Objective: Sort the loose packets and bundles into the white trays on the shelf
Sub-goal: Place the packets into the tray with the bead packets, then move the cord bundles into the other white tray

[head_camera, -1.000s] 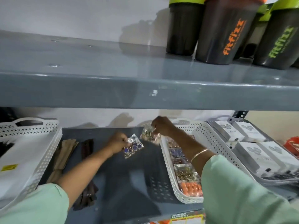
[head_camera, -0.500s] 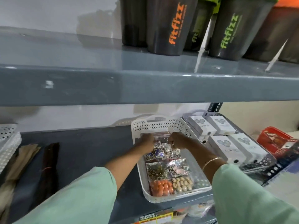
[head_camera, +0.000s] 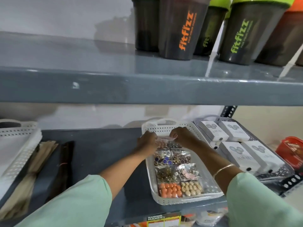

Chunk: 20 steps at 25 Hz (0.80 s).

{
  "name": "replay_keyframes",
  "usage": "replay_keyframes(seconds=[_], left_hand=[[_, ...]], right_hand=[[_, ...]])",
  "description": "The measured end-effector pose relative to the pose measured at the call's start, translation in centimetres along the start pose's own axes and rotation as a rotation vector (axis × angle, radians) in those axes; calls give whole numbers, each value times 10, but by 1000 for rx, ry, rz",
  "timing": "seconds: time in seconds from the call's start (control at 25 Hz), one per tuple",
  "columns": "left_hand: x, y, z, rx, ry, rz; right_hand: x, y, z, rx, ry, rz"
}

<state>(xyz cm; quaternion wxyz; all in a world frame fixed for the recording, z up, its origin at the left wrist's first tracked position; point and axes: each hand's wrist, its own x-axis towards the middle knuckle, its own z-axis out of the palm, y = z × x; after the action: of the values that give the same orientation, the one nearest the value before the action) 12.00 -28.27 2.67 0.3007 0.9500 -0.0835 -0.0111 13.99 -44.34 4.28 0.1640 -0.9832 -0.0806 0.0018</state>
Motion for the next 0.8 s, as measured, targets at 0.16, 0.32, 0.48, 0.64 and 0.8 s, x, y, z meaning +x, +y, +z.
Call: replay_keyframes(seconds=[0.16, 0.32, 0.48, 0.64, 0.8], left_hand=[[-26, -52, -69, -146, 131, -69], [-69, -139, -129, -40, 234, -301], [-122, -230, -151, 39, 337, -620], [-133, -260, -137, 93, 276, -653], [-116, -279, -124, 76, 191, -744]], right_hand=[[13, -81, -9, 166, 113, -110], [16, -177, 38, 461, 26, -111], [13, -258, 128, 593, -235, 35], [10, -305, 185, 460, -257, 137], [15, -320, 198, 542, -231, 224]])
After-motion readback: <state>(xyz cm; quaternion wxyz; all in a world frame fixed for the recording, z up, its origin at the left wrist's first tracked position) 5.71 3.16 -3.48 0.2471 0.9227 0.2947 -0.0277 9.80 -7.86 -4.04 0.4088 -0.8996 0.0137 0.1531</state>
